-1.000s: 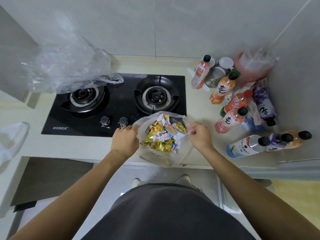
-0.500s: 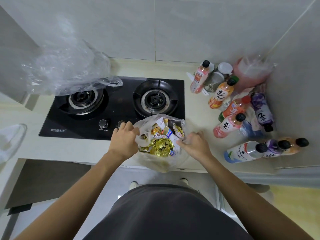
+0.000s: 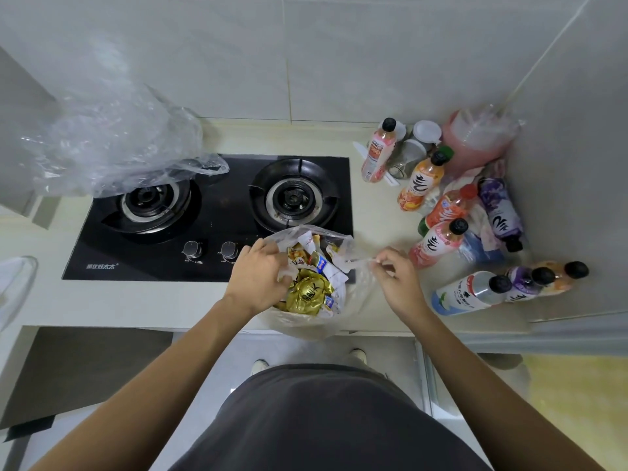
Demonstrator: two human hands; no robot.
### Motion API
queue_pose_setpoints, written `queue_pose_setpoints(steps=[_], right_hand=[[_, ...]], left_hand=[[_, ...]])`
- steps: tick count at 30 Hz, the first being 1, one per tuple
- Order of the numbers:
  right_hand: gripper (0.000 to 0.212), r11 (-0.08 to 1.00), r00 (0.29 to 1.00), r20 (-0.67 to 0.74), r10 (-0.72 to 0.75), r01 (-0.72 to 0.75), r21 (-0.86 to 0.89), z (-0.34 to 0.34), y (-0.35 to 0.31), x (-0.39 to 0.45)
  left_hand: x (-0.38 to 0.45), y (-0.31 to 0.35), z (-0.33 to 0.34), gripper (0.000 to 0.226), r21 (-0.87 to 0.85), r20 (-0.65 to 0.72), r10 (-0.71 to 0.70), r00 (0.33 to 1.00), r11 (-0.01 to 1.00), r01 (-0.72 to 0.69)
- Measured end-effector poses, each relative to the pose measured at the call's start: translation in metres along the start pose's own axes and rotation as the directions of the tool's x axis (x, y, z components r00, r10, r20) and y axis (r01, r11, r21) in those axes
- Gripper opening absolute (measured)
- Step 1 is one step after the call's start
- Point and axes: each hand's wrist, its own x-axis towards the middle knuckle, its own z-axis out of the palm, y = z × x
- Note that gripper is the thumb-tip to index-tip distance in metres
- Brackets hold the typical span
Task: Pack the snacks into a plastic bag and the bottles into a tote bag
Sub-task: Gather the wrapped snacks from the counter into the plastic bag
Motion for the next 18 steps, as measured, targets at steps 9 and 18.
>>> queue_pose_setpoints(steps=[9,18], right_hand=[[0.055,0.835,0.935,0.249,0.253,-0.081,-0.544,-0.006,-0.009,-0.004],[0.029,0.906,0.938,0.129,0.322,-0.345,0.245,-0.016,-0.048,0.002]], left_hand=[[0.008,0.015,0.002,0.029,0.034,0.237,0.015,0.971,0.999,-0.024],[0.009,0.016,-0.029,0.031,-0.398,0.206,-0.162,0.965,0.887,0.234]])
